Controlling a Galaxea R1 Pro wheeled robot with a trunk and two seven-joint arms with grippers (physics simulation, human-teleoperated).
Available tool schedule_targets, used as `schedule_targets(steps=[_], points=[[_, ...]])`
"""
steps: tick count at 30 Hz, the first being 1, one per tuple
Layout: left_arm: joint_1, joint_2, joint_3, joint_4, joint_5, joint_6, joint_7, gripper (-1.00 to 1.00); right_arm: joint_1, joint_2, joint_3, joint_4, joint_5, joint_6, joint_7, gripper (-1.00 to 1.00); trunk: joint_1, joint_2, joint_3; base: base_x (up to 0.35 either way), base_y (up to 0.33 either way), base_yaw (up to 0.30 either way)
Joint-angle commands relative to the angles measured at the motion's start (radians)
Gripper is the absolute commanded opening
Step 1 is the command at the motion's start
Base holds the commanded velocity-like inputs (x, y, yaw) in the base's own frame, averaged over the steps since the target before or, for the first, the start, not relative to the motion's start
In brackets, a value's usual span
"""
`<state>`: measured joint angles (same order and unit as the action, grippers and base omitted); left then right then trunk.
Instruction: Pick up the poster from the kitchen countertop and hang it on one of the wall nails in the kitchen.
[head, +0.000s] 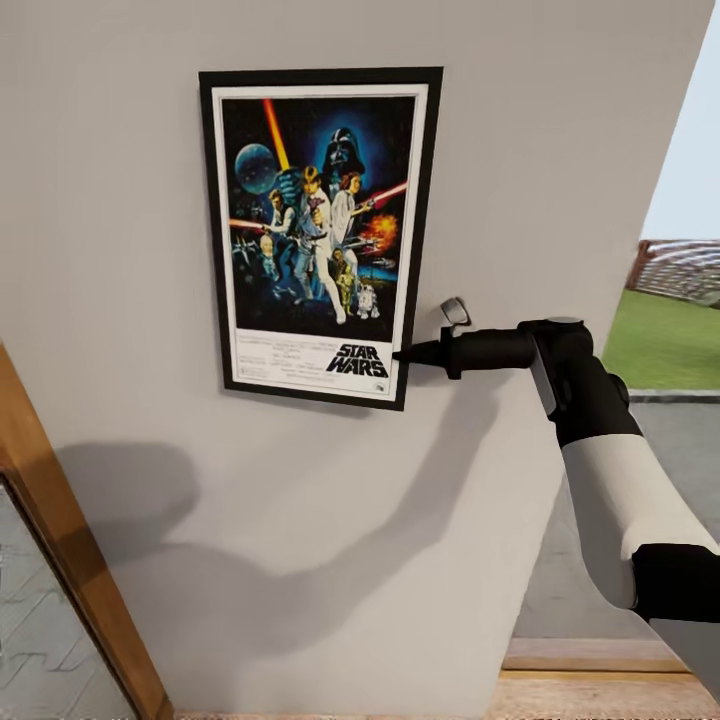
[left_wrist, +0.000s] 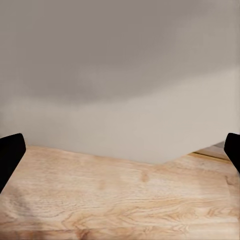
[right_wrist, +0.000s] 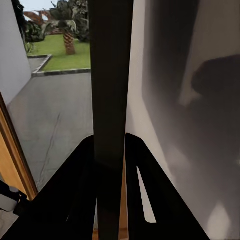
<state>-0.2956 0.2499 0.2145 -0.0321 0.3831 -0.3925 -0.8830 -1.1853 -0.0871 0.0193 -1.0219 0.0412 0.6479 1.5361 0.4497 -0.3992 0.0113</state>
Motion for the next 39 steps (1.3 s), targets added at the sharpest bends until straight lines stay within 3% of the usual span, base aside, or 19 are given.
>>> schedule_targets(steps=[1, 39], points=[[0.0, 0.0, 0.008, 0.001, -0.007, -0.005, -0.003, 1.0, -0.001, 0.0, 0.001, 0.0, 0.006, 0.013, 0.006, -1.0, 0.0, -0.001, -0.001, -0.077, 0.1, 0.0], [0.0, 0.001, 0.008, 0.001, -0.007, -0.004, -0.002, 1.0, 0.002, 0.0, -0.001, 0.002, 0.006, 0.009, 0.006, -1.0, 0.0, -0.001, -0.001, -0.044, 0.02, 0.0]])
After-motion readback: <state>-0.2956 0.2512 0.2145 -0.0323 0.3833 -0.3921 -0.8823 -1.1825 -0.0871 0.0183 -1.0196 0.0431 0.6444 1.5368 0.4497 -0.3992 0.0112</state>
